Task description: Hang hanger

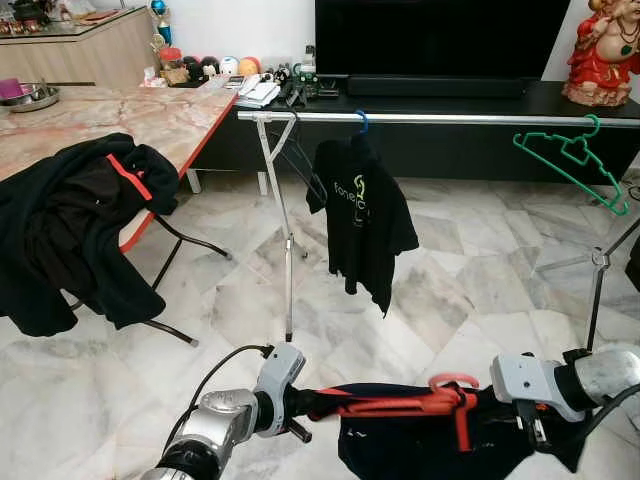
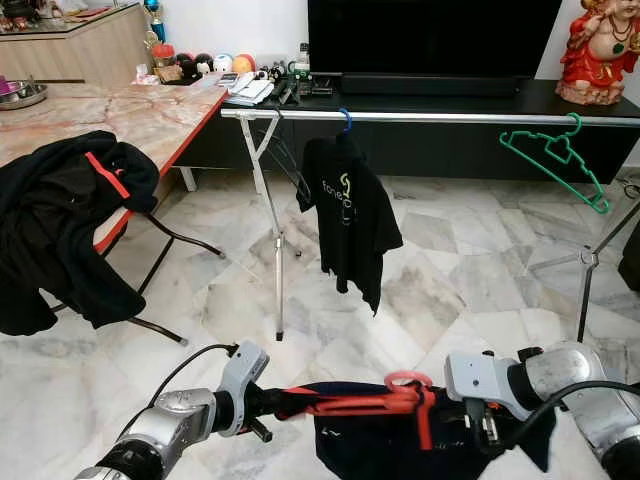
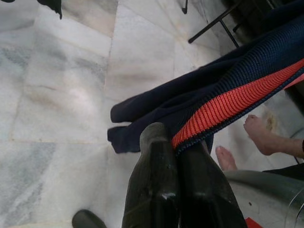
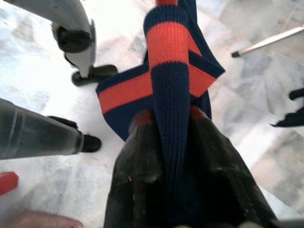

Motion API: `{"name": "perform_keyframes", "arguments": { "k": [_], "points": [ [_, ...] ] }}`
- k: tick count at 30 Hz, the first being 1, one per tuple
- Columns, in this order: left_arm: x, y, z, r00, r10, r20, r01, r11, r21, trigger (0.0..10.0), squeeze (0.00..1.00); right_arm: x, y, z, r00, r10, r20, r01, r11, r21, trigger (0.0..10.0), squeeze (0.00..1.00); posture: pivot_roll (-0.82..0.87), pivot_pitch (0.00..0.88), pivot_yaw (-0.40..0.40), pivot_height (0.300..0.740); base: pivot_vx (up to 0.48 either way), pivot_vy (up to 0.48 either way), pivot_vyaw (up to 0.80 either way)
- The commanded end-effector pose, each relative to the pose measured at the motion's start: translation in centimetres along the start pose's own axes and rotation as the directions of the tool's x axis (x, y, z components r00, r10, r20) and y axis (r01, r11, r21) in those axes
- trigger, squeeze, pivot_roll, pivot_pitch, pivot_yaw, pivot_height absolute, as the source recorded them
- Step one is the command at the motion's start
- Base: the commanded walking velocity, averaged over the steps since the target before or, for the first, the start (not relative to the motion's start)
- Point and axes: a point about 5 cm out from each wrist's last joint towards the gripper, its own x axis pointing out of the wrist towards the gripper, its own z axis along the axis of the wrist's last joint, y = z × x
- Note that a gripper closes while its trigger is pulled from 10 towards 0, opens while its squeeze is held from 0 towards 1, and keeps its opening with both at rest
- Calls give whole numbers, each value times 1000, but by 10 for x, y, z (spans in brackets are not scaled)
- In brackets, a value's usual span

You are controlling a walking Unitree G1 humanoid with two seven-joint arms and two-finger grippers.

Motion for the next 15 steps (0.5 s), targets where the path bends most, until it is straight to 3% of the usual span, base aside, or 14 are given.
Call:
{"name": "perform_keyframes", "arguments": {
  "k": [1,3,5,8,10,15],
  "points": [
    [-7,6,-12,998,29,-49,-29,1000,6,0,0,-13,-4,-1,999,-48,17,48,999,6,0,0,-6,69,33,740,0,0,0],
    [-7,5,-16,997,34,-73,-31,999,36,0,0,-12,-3,3,995,-32,98,27,998,52,0,0,-7,69,33,740,0,0,0],
    [-7,5,-16,997,35,-73,-32,999,35,0,0,-12,-2,4,995,-22,102,17,999,52,0,0,-7,69,33,740,0,0,0],
    [-6,5,-15,997,36,-69,-34,999,31,0,0,-12,2,-6,1000,-1,16,0,1000,27,0,0,-7,69,32,740,0,0,0],
    [-6,6,-15,996,39,-74,-35,998,43,0,0,-12,1,-7,1000,-6,15,6,999,42,0,0,-7,69,32,740,0,0,0],
    [-7,6,-18,995,41,-90,-36,997,63,0,0,-15,1,3,993,17,119,-24,998,58,0,0,-10,70,31,740,0,0,0]
  ]
}}
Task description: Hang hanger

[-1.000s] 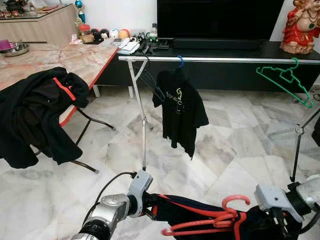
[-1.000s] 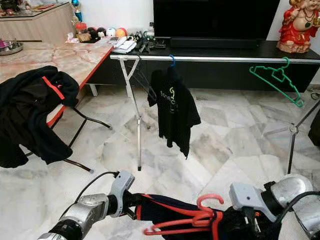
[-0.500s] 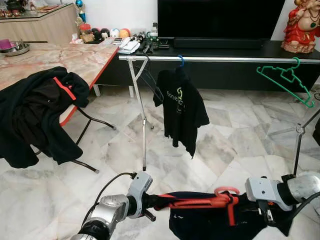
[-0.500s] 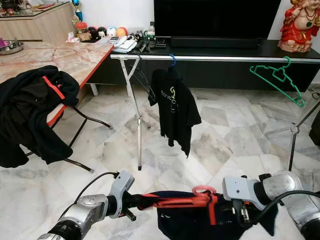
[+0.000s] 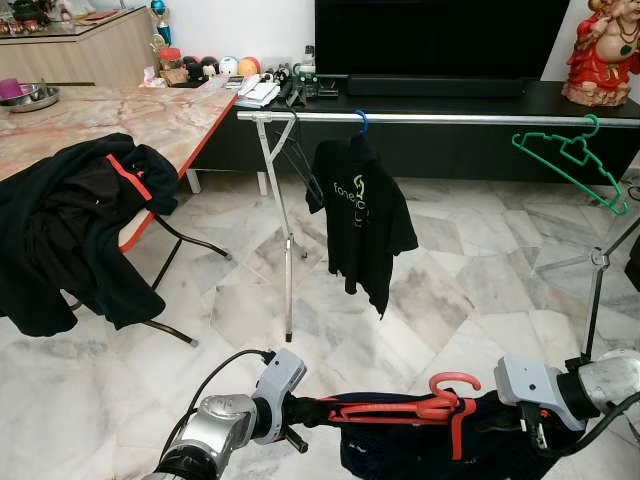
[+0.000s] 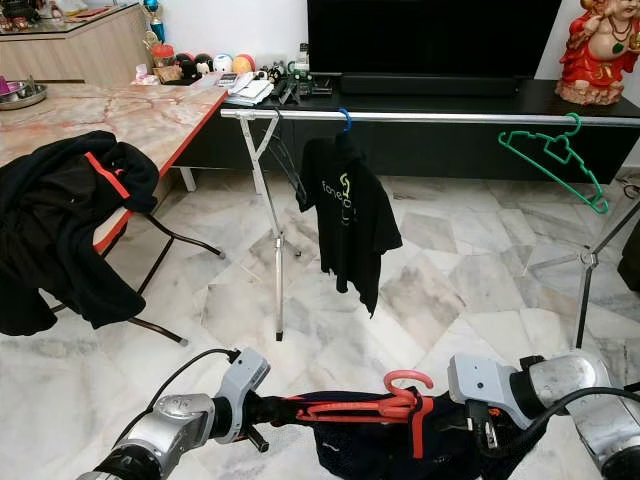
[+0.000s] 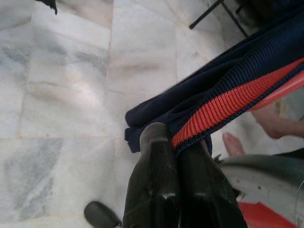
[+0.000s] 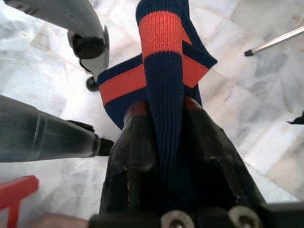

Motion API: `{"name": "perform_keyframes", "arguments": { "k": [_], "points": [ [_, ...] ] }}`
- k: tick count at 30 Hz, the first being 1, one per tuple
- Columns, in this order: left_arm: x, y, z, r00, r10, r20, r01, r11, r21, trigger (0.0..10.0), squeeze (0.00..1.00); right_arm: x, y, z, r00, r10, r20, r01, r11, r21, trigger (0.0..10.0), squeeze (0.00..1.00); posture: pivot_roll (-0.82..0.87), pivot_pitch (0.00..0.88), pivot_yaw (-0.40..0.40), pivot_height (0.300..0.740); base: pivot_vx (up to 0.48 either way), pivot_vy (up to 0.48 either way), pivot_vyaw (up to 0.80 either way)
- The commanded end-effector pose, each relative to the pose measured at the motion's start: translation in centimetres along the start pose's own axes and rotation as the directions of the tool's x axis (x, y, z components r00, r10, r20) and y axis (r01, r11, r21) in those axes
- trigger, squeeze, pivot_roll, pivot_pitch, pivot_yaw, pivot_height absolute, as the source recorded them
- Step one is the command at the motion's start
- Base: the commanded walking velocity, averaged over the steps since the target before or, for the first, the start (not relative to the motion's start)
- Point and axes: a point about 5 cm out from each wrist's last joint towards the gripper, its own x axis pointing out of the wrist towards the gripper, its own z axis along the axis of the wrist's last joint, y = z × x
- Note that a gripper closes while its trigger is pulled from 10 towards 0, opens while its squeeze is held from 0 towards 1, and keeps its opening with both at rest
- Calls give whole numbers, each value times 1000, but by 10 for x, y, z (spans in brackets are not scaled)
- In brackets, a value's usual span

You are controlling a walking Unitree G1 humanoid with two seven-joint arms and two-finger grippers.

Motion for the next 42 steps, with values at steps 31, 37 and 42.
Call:
{"name": "perform_keyframes", "arguments": {
  "k": [31,37,42],
  "points": [
    [-9,7,-5,999,18,-27,-16,999,43,0,0,-6,-5,-36,921,-177,-346,140,982,-129,0,0,-1,74,26,740,0,0,0],
    [-14,12,8,999,1,39,-2,1000,24,0,0,9,-7,-28,944,-196,-266,166,978,-129,0,0,9,74,30,740,0,0,0],
    [-13,10,9,999,-2,41,-2,996,91,0,0,8,-13,-13,954,-183,-236,140,972,-188,0,0,2,71,32,740,0,0,0]
  ]
}}
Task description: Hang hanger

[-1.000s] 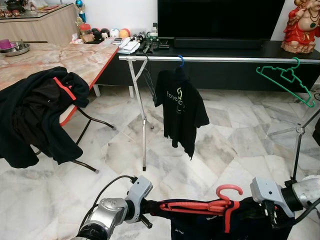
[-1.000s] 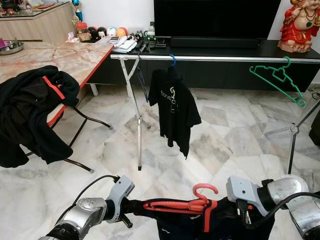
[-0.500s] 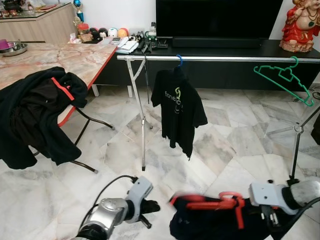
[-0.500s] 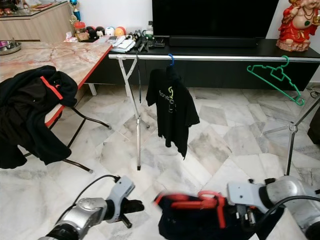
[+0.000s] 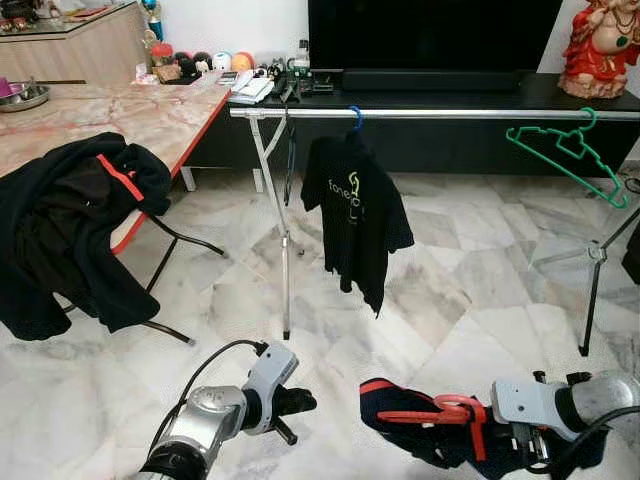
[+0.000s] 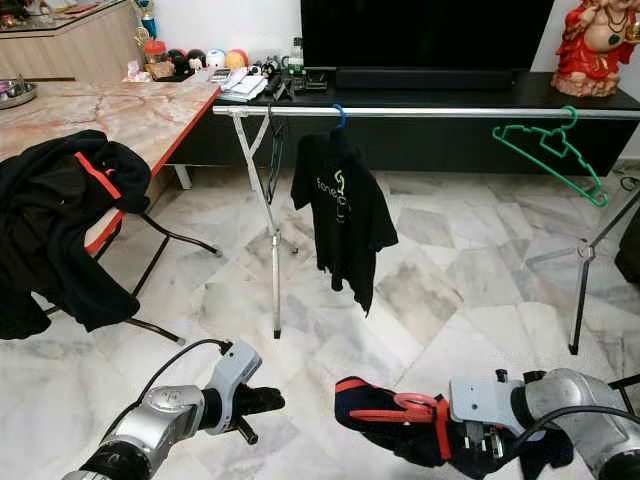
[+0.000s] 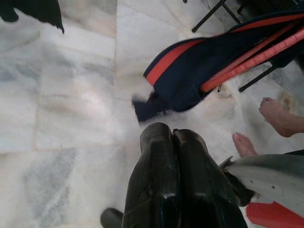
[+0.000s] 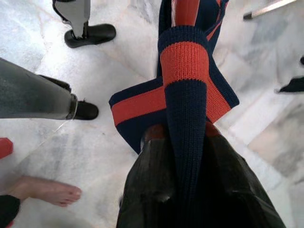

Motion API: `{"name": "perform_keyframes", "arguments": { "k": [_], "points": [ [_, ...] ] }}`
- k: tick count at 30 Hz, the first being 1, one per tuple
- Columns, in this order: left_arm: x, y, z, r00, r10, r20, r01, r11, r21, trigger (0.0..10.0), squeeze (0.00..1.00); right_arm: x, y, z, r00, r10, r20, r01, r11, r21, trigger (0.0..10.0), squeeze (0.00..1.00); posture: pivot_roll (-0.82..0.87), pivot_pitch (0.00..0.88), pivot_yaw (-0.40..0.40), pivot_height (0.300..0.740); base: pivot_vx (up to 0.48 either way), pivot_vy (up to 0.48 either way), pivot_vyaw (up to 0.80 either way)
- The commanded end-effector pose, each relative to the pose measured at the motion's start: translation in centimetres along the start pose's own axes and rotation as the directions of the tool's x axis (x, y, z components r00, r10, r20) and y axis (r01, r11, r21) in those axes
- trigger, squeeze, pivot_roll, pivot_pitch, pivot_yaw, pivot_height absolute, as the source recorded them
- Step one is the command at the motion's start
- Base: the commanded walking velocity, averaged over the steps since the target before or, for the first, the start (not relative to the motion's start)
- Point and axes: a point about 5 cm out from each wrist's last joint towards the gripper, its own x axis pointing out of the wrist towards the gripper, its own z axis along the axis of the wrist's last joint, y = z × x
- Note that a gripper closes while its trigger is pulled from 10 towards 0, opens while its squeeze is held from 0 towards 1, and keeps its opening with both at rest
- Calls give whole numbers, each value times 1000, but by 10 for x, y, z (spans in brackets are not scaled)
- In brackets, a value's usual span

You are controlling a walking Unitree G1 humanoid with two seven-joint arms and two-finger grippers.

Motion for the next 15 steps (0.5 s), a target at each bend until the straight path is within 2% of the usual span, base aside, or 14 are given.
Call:
{"name": "perform_keyframes", "arguments": {
  "k": [1,8,12,13,14,15],
  "points": [
    [1,-4,1,1000,-27,12,27,999,20,10000,0,-9,-11,15,999,2,49,2,997,-78,0,0,-1,71,30,740,0,0,0],
    [3,-5,5,999,-41,21,41,999,25,10000,0,-10,-8,22,997,62,50,-54,988,-145,0,0,-1,68,27,740,0,0,0],
    [3,0,0,999,-10,-41,9,1000,-4,10000,0,-10,-6,23,996,91,14,-87,976,-202,0,0,-5,68,26,740,0,0,0],
    [3,0,-3,998,-5,-59,5,1000,-5,10000,424,-10,-7,26,996,87,21,-80,975,-209,0,0,-5,67,25,740,0,0,0],
    [3,0,-5,997,2,-71,-3,1000,-9,10000,1000,-9,-8,28,996,84,28,-76,974,-215,0,0,-6,67,26,740,0,0,0],
    [3,0,-7,997,13,-81,-15,1000,-23,10000,1000,-9,-8,31,996,87,34,-77,971,-226,0,0,-7,66,26,740,0,0,0]
  ]
}}
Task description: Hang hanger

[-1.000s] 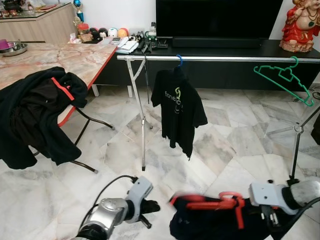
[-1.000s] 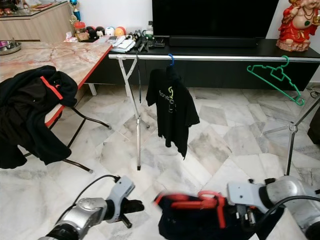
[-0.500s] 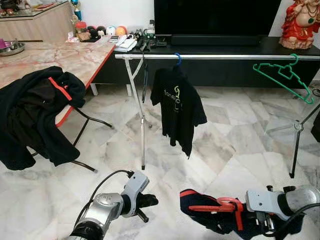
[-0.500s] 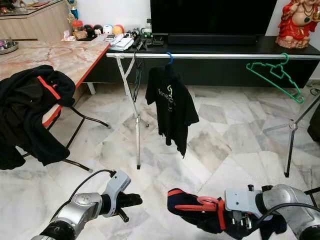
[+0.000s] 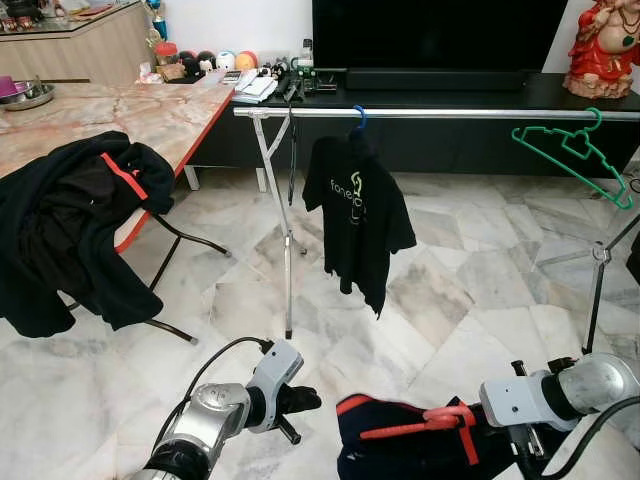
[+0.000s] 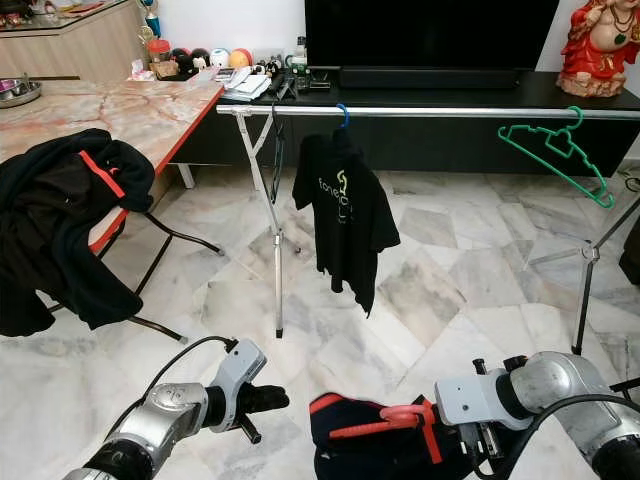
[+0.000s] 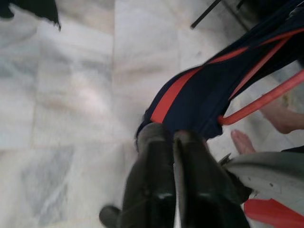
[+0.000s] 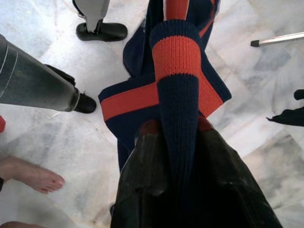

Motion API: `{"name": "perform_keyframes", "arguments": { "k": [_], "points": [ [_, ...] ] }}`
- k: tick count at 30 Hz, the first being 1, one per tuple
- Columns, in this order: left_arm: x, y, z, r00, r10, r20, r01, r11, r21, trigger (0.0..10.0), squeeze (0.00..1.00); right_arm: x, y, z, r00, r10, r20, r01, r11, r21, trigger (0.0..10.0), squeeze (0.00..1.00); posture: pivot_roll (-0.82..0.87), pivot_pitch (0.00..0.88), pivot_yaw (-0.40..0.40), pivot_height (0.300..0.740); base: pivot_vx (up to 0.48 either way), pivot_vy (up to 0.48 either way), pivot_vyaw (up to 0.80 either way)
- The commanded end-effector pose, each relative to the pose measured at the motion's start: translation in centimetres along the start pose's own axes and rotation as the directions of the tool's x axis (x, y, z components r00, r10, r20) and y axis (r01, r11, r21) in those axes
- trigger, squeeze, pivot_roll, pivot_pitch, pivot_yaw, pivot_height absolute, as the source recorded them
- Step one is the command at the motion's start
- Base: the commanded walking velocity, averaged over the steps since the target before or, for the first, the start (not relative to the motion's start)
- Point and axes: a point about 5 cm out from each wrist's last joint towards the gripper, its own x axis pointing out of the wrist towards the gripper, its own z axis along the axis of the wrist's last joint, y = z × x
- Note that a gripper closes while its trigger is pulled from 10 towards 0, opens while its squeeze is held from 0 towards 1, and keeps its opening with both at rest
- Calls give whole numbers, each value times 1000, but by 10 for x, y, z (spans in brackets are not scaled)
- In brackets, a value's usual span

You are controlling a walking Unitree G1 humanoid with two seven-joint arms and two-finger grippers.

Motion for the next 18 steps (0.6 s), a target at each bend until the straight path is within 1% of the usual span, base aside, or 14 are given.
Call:
{"name": "perform_keyframes", "arguments": {
  "k": [1,3,4,5,8,10,13,14,15,16,18],
  "points": [
    [1,0,-6,999,14,-44,-14,1000,-16,10000,1000,-3,-4,8,1000,-4,15,5,999,-49,0,0,-8,66,26,740,0,0,0],
    [3,-1,-7,999,16,-32,-19,998,-66,10000,1000,-1,-4,16,999,0,45,3,998,-69,0,0,-8,65,25,740,0,0,0],
    [3,-1,-7,999,16,-32,-19,998,-66,10000,1000,-1,-4,16,999,0,45,3,998,-69,0,0,-8,65,25,740,0,0,0],
    [4,-2,-6,1000,14,-23,-16,996,-87,10000,1000,-1,-4,19,998,2,59,3,997,-78,0,0,-9,63,24,740,0,0,0],
    [8,-7,-6,1000,-8,14,10,986,-164,10000,1000,-3,-8,30,995,-2,96,13,994,-113,0,0,-12,58,24,740,0,0,0],
    [8,-8,-6,1000,-11,20,15,984,-176,10000,1000,-3,-8,31,995,-2,99,14,993,-118,0,0,-12,58,24,740,0,0,0],
    [10,-8,-6,998,-4,66,21,966,-257,10000,1000,-9,-11,41,989,-7,145,26,992,-125,0,0,-23,46,24,740,0,0,0],
    [10,-8,-6,998,-4,66,21,966,-257,10000,1000,-9,-11,41,989,-7,145,26,992,-125,0,0,-23,46,24,740,0,0,0],
    [10,-8,-6,997,0,79,23,958,-287,10000,1000,-11,-11,43,988,-9,156,30,991,-129,0,0,-27,42,25,740,0,0,0],
    [10,-8,-6,997,0,79,23,958,-287,10000,1000,-11,-11,43,988,-9,156,30,991,-129,0,0,-27,42,25,740,0,0,0],
    [10,-7,-8,997,21,78,6,943,-332,10000,1000,-13,-11,46,986,-8,164,30,990,-136,0,0,-29,34,25,740,0,0,0]
  ]
}}
